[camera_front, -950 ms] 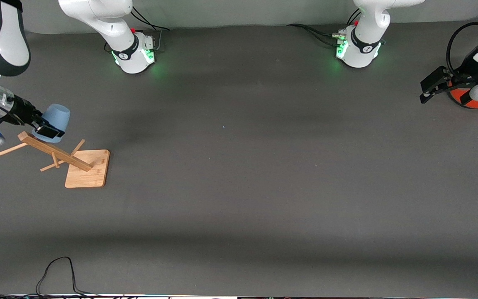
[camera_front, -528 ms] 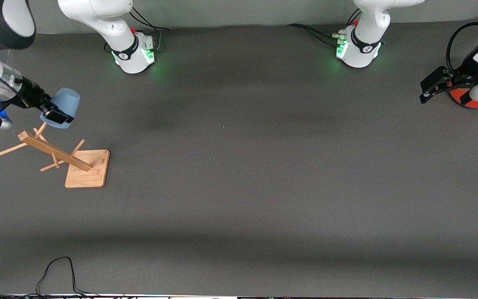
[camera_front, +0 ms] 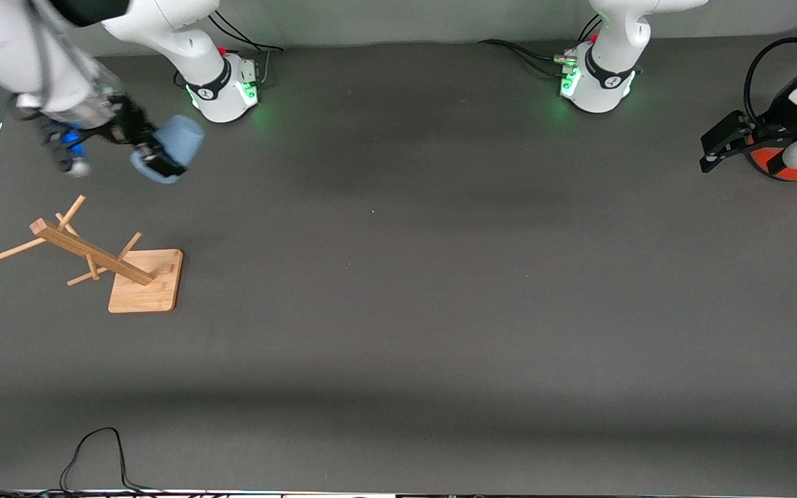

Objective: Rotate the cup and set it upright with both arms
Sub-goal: 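Lift the blue cup away from the mug tree with the right gripper, then carry the blue cup to the table middle and lower it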

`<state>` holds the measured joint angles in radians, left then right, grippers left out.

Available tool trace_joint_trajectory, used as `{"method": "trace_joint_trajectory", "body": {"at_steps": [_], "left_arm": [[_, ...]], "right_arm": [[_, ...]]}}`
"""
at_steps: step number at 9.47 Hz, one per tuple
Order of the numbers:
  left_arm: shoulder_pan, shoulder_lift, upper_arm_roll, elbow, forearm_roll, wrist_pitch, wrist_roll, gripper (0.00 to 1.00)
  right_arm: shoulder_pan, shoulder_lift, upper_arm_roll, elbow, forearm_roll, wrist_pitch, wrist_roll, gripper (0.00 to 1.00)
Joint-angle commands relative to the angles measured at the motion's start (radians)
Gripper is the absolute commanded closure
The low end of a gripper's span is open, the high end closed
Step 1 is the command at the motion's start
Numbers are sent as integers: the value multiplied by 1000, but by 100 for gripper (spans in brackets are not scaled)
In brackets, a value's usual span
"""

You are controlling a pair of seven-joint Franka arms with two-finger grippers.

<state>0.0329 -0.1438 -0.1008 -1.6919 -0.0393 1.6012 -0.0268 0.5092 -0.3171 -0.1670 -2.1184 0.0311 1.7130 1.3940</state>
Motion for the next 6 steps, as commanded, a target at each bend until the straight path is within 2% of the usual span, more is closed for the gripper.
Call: {"method": "trace_joint_trajectory", "body": {"at_steps": [1,3,6], "left_arm": [[5,6,3,14,-8,-10,2,0],[5,6,3,14,-7,-10,2,0],[5,6,3,12,-7,-15,2,0]], "right_arm": [[134,103,-11,75,19,37,239,45],[260,237,-11,156,21,98,486,45],[391,477,-11,328,20,140,742,46]]}}
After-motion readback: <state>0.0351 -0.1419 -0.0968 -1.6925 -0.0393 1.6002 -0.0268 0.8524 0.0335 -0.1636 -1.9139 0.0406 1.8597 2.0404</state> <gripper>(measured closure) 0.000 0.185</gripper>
